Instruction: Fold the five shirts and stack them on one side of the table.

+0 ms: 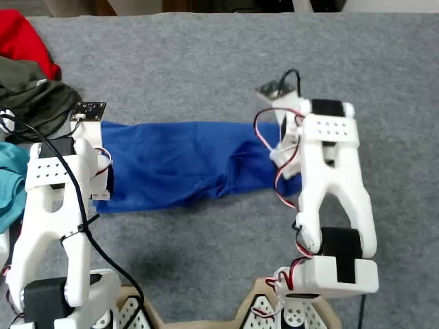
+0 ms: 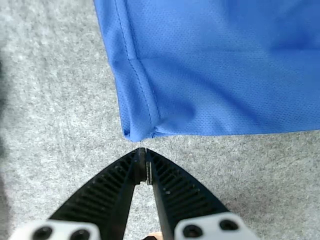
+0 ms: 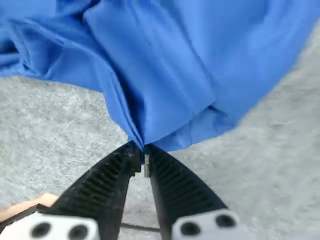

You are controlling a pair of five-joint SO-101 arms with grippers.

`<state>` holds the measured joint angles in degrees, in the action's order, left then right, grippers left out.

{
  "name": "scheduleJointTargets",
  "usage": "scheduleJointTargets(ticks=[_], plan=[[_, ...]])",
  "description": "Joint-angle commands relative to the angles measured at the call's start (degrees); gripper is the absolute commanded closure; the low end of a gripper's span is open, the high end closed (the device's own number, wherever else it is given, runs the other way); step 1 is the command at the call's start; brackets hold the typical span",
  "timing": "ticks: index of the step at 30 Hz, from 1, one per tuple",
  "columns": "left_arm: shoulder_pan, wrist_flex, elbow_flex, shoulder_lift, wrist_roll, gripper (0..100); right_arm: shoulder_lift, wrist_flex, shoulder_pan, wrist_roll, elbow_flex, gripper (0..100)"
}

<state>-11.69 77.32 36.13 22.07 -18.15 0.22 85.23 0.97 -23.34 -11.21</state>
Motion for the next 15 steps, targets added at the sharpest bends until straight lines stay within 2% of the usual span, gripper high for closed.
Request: scheduleJointTargets(ticks=[1, 15], plan=[[-0.44, -0.26, -0.26, 1.63, -0.35, 98, 0.13, 1.49, 0.92, 0.18, 8.84, 99.3], [-0.53, -0.18, -0.26, 1.8, -0.35, 98, 19.56, 3.34, 5.05, -8.7, 32.75, 99.3]])
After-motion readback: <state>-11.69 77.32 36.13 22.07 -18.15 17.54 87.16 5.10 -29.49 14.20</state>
